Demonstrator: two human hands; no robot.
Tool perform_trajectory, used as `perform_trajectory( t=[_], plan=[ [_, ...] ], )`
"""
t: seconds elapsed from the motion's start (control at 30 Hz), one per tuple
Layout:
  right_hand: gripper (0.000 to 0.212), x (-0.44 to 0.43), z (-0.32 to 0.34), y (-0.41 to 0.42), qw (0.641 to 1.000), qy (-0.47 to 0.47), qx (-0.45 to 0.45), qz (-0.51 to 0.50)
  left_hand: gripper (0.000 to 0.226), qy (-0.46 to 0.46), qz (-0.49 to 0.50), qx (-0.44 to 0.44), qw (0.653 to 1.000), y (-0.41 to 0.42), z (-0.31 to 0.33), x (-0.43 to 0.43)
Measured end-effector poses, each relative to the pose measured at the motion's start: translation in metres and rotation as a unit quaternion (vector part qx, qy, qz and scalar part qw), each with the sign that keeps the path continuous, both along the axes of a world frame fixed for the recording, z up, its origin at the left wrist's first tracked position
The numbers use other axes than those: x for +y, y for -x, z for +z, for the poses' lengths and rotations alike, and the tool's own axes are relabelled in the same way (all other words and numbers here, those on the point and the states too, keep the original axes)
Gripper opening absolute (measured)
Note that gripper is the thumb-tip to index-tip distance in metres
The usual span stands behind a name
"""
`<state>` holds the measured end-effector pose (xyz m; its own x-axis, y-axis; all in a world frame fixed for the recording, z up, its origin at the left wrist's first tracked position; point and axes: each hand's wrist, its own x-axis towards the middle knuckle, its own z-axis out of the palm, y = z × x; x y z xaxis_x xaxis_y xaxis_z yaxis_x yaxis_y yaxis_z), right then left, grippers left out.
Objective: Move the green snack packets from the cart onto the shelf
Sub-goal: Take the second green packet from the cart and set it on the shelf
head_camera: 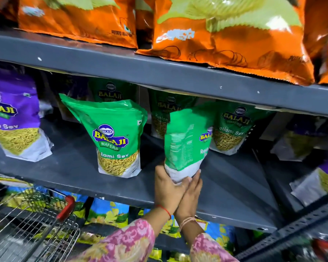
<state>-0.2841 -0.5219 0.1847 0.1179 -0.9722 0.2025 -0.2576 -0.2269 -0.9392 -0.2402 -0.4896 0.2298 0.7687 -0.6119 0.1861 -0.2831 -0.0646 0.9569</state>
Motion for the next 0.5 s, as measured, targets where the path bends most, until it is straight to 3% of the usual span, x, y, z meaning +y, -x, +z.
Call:
perform_trajectory(
  t=[0.1, 0.23, 0.27, 0.3, 0.4, 0.5],
  plan=[
    [0.076, -0.009, 0.009, 0.006, 0.993, -0.019, -0.059, 0.096, 0.054, 0.022, 0.012, -0.053, 0.998, 0.014, -0.01, 0.012],
    [0.112, -0.02, 0.01, 0.017, 0.994, -0.009, 0.003, 0.107, 0.023, 0.057, 0.026, 0.075, 0.995, -0.008, -0.008, 0.008],
    [0.111, -0.022, 0.008, 0.02, 0.994, -0.009, 0.008, 0.11, 0.016, 0.064, 0.028, 0.122, 0.99, -0.018, -0.004, 0.002],
    [0.104, -0.026, 0.006, 0.024, 0.993, -0.014, 0.001, 0.119, 0.023, 0.064, 0.018, 0.172, 0.983, -0.027, -0.002, -0.003],
    [0.069, -0.033, 0.003, 0.034, 0.98, -0.077, -0.096, 0.159, 0.061, 0.007, -0.086, 0.306, 0.948, -0.055, 0.0, -0.008],
    [0.053, -0.038, 0.004, 0.04, 0.958, -0.13, -0.149, 0.208, 0.08, -0.073, -0.128, 0.344, 0.927, -0.066, 0.0, -0.006]
  ],
)
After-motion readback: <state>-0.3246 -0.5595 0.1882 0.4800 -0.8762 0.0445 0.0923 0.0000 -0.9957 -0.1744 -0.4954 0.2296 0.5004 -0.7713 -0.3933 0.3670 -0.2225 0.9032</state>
